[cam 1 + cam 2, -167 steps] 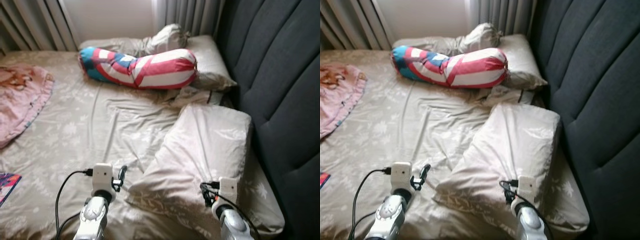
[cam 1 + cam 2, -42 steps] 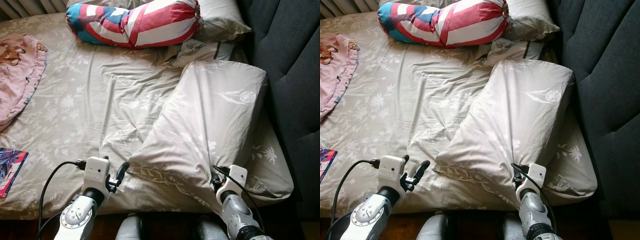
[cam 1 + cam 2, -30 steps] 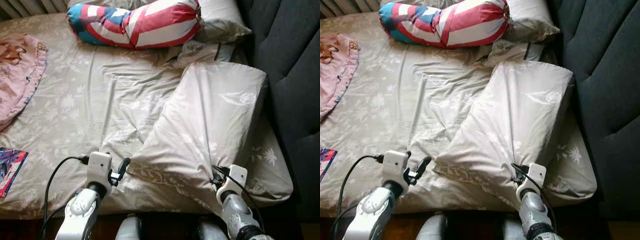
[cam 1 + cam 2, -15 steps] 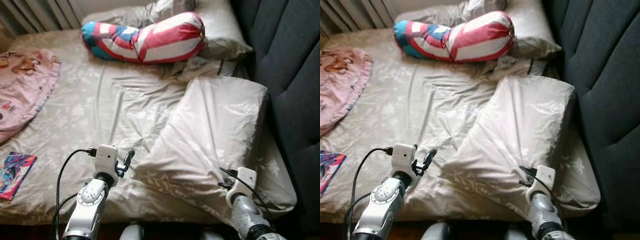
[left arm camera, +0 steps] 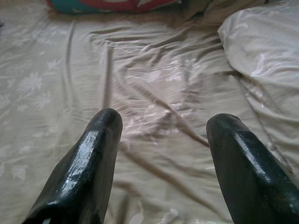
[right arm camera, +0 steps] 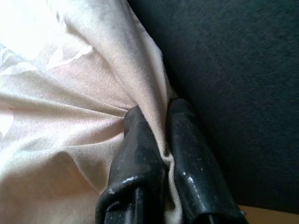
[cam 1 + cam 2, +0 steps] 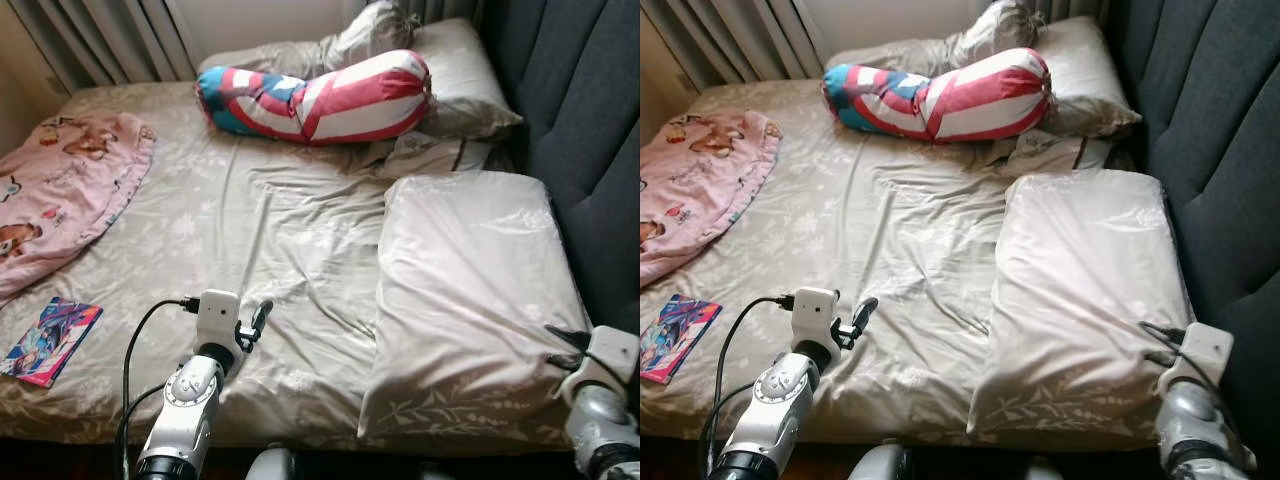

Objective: Clean up the room

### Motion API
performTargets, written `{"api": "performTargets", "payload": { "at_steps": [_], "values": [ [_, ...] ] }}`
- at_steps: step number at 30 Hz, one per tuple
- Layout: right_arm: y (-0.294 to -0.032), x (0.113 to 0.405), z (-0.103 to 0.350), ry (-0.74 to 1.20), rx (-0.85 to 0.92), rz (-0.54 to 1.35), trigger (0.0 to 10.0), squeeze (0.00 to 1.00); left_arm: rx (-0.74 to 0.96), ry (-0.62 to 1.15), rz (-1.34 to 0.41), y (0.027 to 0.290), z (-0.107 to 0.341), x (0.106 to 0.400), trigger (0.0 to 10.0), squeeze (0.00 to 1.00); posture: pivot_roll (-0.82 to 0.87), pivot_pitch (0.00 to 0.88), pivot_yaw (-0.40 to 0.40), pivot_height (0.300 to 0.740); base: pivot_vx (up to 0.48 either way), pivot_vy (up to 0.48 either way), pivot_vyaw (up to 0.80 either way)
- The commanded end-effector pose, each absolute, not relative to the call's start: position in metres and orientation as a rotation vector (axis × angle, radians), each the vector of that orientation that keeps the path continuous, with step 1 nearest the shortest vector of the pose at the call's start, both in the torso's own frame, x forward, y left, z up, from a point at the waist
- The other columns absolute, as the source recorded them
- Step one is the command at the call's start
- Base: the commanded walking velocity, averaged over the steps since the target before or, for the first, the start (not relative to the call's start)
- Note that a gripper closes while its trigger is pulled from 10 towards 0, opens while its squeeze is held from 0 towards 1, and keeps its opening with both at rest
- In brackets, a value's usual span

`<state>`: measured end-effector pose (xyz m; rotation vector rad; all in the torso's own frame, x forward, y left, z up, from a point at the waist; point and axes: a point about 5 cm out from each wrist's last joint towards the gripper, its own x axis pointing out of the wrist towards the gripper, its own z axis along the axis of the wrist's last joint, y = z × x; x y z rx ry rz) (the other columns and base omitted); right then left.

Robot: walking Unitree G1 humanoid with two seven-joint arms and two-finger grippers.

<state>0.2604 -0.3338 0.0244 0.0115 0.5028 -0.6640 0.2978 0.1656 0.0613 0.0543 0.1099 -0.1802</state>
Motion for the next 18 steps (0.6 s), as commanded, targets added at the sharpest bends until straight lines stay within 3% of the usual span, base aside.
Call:
{"api": "performTargets", "payload": {
  "at_steps": [1,12,18],
  "values": [
    [-0.353,0.257,0.038,0.435,0.005,-0.772,0.0,0.00,0.059,0.116,-0.160,0.172,0.059,0.297,10.0,0.00,-0.10,0.040,0.051,0.675,0.000,0.000,0.00],
    [-0.366,0.254,0.051,0.352,-0.039,-0.930,0.0,0.00,0.061,0.111,-0.156,0.173,0.058,0.298,10.0,0.00,-0.08,0.052,0.060,0.675,0.000,0.000,0.00],
    [-0.393,0.238,0.066,0.329,-0.086,-1.116,0.0,0.00,0.066,0.110,-0.154,0.177,0.057,0.294,10.0,0.00,-0.07,0.059,0.066,0.675,0.000,0.000,0.00]
  ]
}}
